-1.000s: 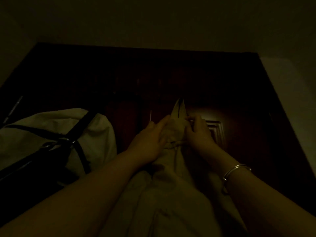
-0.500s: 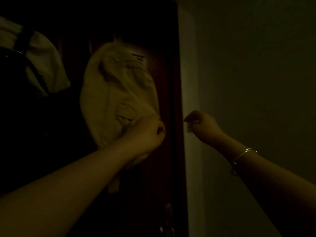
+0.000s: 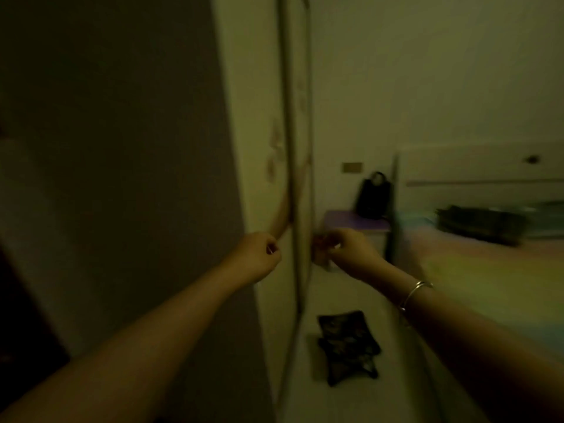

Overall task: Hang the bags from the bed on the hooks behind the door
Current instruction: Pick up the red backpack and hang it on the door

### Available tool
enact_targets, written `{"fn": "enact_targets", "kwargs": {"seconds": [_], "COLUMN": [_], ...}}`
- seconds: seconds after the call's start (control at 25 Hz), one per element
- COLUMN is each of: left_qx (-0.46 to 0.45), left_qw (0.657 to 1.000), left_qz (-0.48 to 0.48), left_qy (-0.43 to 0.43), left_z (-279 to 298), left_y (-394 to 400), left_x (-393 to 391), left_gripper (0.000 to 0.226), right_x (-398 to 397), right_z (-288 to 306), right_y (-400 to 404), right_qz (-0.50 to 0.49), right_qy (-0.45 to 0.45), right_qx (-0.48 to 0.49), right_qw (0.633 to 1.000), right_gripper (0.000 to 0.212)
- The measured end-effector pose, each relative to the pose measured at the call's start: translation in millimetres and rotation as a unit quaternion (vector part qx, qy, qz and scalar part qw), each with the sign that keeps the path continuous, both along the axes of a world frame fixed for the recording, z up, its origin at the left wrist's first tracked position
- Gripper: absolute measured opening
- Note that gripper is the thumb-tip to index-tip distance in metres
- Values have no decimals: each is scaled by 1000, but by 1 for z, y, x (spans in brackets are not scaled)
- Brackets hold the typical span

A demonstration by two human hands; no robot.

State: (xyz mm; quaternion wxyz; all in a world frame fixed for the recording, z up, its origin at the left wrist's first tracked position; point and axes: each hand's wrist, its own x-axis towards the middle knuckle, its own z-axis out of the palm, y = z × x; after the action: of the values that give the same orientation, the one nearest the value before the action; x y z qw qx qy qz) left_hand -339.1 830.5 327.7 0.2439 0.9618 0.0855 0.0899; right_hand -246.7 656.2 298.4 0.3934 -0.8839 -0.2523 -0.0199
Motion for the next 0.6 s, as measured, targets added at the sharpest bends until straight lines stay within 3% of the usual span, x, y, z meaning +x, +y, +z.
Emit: {"fn": "enact_targets", "kwargs": {"seconds": [0.12,0.28,0.44,0.6], "left_qx": [-49,-92,-62,-36], "left_qw": [993,968,927,887], "left_qz": [-96,-196,-313,-389], "left_qy": [55,127,195,247], "left_z": [-71,-137,-187,-249], "left_y": [-158,-337,-498,-621], "left_x": [87,160,211,239], "left_gripper": [15,25,21,25], "right_x": [46,72,73,47], "right_z": [-75,-131,-171,-228], "right_y": [-160,-345,-517,-627], "right_qz": [-85,-206,-360,-491], "right_qy": [68,143,202,258], "right_qx": [-52,-74,-41,-8], "right_qw": [993,965,910,832], "right_gripper": [28,28,26,21]}}
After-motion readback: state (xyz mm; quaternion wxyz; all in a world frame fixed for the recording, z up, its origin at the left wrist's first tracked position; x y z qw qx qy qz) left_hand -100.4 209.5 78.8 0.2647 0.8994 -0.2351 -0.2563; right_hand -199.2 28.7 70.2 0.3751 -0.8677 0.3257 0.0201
